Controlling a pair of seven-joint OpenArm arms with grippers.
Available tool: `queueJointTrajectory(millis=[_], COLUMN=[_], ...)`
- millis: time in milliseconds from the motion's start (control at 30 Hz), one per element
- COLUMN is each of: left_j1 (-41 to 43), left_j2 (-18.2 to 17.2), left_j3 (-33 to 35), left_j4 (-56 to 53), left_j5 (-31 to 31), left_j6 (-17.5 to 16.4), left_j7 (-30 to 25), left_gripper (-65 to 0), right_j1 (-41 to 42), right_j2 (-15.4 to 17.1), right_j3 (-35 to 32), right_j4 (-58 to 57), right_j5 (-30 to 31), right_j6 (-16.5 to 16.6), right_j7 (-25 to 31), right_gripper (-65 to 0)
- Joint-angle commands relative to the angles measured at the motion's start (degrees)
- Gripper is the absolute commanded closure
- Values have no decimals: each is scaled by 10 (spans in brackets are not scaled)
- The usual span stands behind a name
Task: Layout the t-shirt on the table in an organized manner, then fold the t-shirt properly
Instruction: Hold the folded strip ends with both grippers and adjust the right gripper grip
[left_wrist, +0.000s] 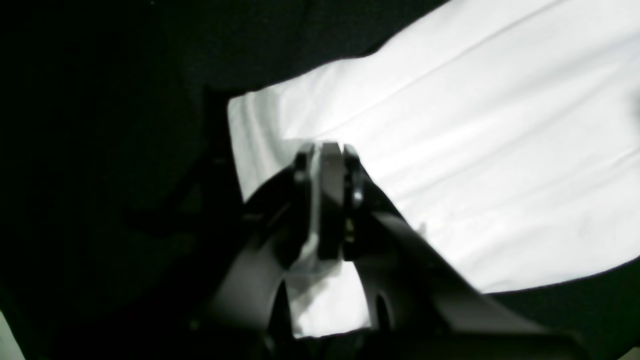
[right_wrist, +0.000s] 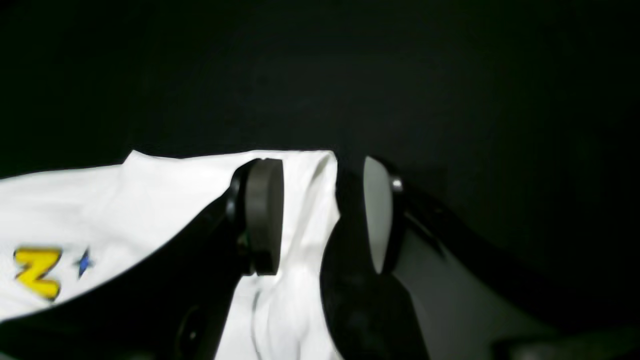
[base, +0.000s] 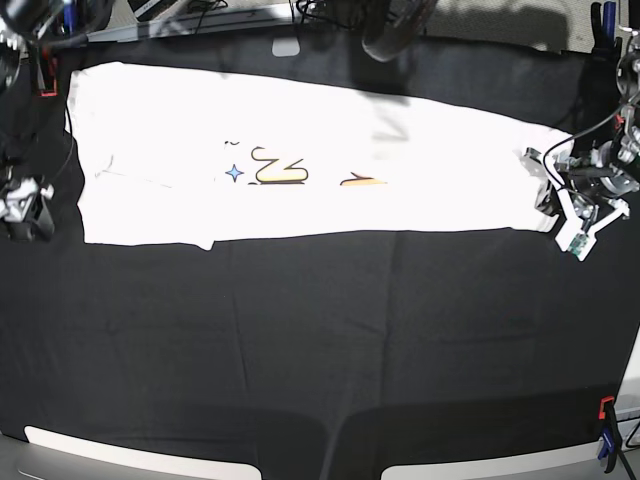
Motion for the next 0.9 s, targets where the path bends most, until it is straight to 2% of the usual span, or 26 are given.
queueJointTrajectory(millis=[0,233,433,633,733,867], left_j1=[-7,-7,-7,-7,-6,-7], left_j2=[-10,-10,-10,-10,-10,-10], left_j3=[-6,-6,-6,-6,-6,-6], left_j4=[10,10,10,10,10,10], left_j5=[-1,-1,-1,-1,-1,-1], left_j6=[3,3,3,3,3,3], left_j7=[-7,4,4,4,4,4], left_gripper=[0,0,0,0,0,0], right_j1=[20,71,71,71,71,71], right_j2=[13,13,13,13,13,13], right_j3=[3,-6,-113,-237,-262,-268], right_j4=[-8,-132,-146,-146,-146,-146], right_j5=[9,1,-4,-108,-141,-174], right_j6=[2,2,2,2,-26,-38], right_j7=[10,-4,-11,62,96,134], right_gripper=[-256,-256,-256,-256,-256,-256])
